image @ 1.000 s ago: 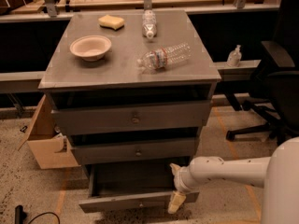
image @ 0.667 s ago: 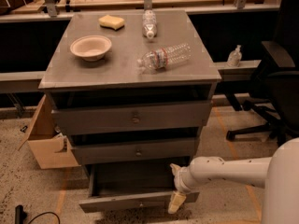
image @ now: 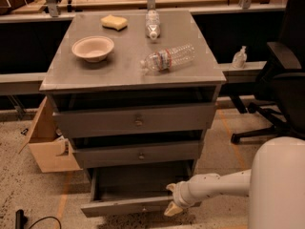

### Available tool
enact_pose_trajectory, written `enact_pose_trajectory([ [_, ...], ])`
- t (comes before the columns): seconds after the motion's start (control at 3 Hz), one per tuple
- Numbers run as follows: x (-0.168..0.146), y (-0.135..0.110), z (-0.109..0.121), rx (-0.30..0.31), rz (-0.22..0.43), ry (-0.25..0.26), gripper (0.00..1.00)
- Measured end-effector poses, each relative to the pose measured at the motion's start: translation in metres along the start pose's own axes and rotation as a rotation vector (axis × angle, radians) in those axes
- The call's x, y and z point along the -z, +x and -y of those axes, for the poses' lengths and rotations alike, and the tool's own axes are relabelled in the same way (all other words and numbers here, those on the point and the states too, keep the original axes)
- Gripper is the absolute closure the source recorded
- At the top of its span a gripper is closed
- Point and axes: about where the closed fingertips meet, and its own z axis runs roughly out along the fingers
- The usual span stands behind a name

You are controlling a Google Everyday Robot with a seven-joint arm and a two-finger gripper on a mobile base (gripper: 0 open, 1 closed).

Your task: Close bottom drawer

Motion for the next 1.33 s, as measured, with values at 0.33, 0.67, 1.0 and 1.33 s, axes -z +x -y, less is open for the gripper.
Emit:
enact_pose_trajectory([
  [0.33, -0.047, 0.009, -0.009, 0.009, 0.039, 0.033, 0.67],
  [0.67, -0.067, 0.011, -0.01, 0.04, 0.051, 0.061, 0.89],
  [1.0, -0.085, 0.022, -0.024, 0.053, 0.012, 0.071, 1.0],
  [1.33, -0.101, 0.04, -0.041, 0.08, -0.084, 0.075, 1.0],
])
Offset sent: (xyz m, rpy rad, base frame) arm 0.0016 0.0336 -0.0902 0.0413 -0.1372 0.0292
